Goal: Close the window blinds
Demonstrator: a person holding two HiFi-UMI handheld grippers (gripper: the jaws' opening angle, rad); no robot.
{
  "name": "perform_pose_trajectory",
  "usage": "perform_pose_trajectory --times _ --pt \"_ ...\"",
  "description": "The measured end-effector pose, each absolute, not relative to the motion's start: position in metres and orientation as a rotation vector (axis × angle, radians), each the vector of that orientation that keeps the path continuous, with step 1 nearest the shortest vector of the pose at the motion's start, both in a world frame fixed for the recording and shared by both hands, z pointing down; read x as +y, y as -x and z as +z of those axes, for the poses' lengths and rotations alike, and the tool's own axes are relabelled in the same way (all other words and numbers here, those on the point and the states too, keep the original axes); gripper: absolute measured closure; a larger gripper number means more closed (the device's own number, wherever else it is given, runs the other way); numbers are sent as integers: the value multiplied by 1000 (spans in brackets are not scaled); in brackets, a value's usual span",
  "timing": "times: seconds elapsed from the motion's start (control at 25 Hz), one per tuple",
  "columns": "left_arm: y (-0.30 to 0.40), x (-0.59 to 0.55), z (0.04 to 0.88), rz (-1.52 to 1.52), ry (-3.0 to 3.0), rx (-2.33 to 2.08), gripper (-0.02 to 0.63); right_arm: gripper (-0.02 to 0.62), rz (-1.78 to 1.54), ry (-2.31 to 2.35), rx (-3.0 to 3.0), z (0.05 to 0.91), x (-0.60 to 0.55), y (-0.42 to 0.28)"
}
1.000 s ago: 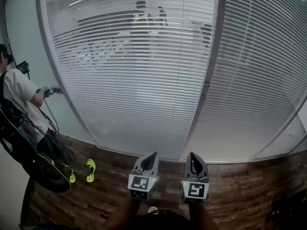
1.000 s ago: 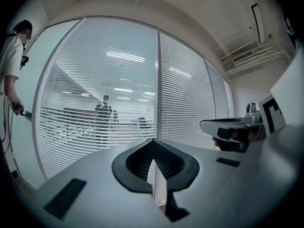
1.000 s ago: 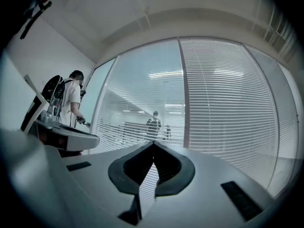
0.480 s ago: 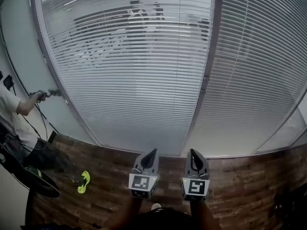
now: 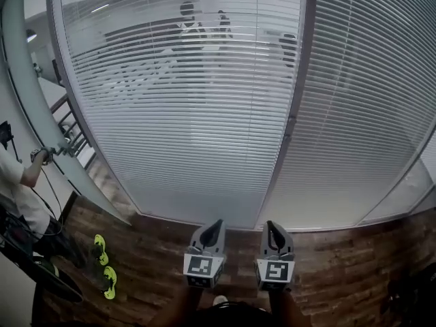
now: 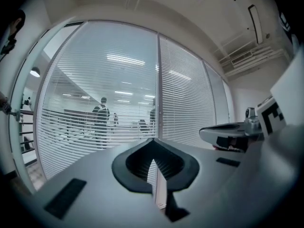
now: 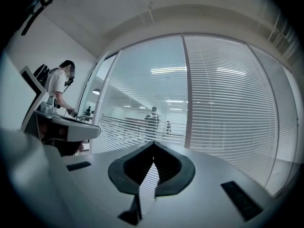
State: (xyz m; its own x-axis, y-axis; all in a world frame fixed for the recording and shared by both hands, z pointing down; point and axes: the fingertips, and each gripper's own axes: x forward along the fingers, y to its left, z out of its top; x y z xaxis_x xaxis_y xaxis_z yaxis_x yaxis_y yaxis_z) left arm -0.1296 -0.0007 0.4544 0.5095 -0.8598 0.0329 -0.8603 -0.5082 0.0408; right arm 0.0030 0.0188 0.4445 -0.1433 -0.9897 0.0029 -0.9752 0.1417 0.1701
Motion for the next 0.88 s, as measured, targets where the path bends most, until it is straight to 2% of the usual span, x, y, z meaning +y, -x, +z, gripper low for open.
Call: perform_pose_trajectory --times 0.88 --pt "135 -29 462 61 -2688 -1475 606 592 -98 -2002 -2276 450 4 2"
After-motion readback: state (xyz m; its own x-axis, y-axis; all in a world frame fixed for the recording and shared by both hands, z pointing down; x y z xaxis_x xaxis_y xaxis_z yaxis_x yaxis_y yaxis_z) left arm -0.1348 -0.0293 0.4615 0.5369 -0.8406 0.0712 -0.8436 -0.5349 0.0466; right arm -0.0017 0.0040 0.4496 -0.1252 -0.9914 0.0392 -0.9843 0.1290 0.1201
